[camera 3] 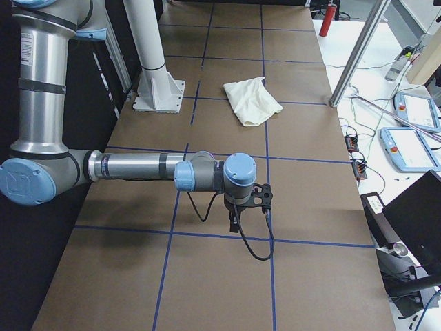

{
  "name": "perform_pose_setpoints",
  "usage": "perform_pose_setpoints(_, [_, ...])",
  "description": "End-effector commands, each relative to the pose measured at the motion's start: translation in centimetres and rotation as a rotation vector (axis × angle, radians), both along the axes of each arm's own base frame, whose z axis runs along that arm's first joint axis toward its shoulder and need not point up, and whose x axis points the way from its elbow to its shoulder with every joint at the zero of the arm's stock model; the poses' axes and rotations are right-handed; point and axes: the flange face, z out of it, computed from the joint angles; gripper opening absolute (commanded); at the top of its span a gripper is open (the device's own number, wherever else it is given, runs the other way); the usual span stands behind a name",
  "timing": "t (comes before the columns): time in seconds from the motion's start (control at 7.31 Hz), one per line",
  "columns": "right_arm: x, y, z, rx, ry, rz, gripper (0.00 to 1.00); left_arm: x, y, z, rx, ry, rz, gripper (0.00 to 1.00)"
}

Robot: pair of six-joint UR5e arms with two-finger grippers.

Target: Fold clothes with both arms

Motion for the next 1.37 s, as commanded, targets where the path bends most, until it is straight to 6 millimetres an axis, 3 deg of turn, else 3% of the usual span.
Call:
perform_pose_setpoints(0.0, [0.1, 0.1, 0.5, -0.009, 0.010, 0.000, 1.00, -0.4, -2.6, -1.0, -0.006, -0.071, -0.067, 1.00])
perform_pose_setpoints(0.14, [0.1, 0.1, 0.6, -0.010, 0.011, 0.000, 1.00, -0.8, -2.9, -0.9, 0.008, -0.148, -0.072, 1.00])
perform_pose_setpoints(0.41, [0.1, 0.0, 0.5, -0.012, 0.008, 0.003, 1.00, -0.6, -3.2, -1.0, 0.005, -0.141, -0.073, 1.00])
perform_pose_setpoints(0.68, [0.0, 0.0, 0.4, -0.011, 0.005, 0.003, 1.00, -0.6, -3.5, 1.4, -0.039, -0.141, -0.070, 1.00])
perform_pose_setpoints(1.23, [0.0, 0.0, 0.1, -0.005, -0.001, 0.003, 1.00, 0.6, -3.0, 1.3, -0.075, -0.002, -0.048, 1.00])
